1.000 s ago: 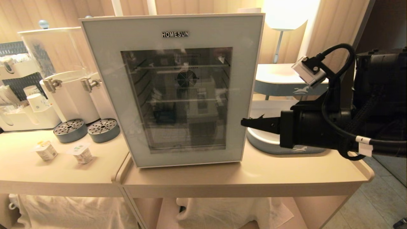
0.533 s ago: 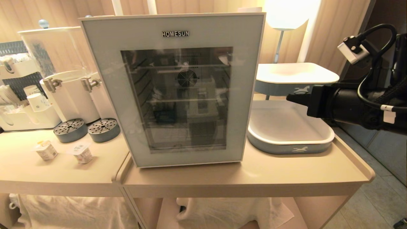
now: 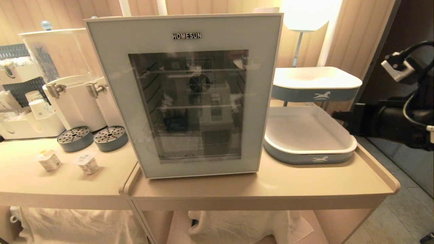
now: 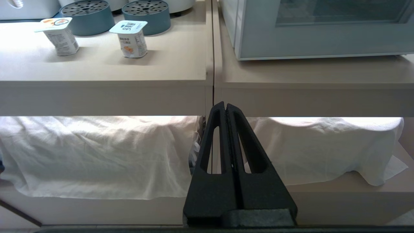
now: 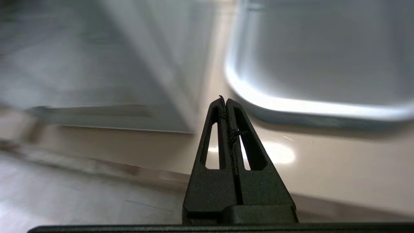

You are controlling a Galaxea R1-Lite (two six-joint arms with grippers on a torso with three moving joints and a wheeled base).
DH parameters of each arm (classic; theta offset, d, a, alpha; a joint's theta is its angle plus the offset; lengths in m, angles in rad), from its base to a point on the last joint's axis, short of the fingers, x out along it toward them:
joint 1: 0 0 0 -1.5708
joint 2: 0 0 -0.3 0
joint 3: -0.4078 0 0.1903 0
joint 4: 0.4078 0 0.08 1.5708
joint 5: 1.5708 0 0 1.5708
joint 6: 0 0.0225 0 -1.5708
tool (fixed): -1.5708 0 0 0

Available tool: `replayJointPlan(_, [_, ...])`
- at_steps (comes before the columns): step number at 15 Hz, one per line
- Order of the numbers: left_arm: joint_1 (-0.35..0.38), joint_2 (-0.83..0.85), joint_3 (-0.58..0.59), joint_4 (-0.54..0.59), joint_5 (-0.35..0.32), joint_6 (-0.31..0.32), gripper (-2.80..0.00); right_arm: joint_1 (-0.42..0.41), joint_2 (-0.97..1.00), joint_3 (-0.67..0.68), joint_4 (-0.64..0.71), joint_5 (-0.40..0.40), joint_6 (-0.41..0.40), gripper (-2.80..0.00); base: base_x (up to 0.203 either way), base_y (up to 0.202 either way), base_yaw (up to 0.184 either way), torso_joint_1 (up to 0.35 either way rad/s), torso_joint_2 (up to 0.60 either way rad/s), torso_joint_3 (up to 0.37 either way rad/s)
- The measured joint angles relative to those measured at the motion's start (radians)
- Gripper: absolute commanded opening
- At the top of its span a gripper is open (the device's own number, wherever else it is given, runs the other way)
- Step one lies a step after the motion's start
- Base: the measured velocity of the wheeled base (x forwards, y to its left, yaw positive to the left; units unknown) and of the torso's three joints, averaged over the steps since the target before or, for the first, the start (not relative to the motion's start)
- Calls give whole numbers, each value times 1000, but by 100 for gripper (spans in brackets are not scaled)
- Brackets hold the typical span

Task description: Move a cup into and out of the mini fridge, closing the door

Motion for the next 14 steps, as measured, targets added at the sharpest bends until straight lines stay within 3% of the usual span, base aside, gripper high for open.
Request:
replayJointPlan(3, [0, 0, 0, 0, 0, 1, -280, -122, -301, 137, 122, -108, -28, -280, 0, 0, 0, 0, 0, 0])
replayJointPlan(5, [0, 0, 0, 0, 0, 1, -280, -206, -616, 235, 217, -181, -12, -280, 0, 0, 0, 0, 0, 0])
replayJointPlan(8, [0, 0, 0, 1, 0, 1, -280, -294, -1029, 381, 302, -209, -22, -280, 0, 0, 0, 0, 0, 0])
replayJointPlan(12, [0, 0, 0, 1, 0, 1, -280, -360, -1286, 777, 95, -55, -162, -280, 0, 0, 0, 0, 0, 0])
replayJointPlan(14, [0, 0, 0, 0, 1, 2, -280, -373, -1318, 906, 83, 49, -243, -280, 0, 0, 0, 0, 0, 0])
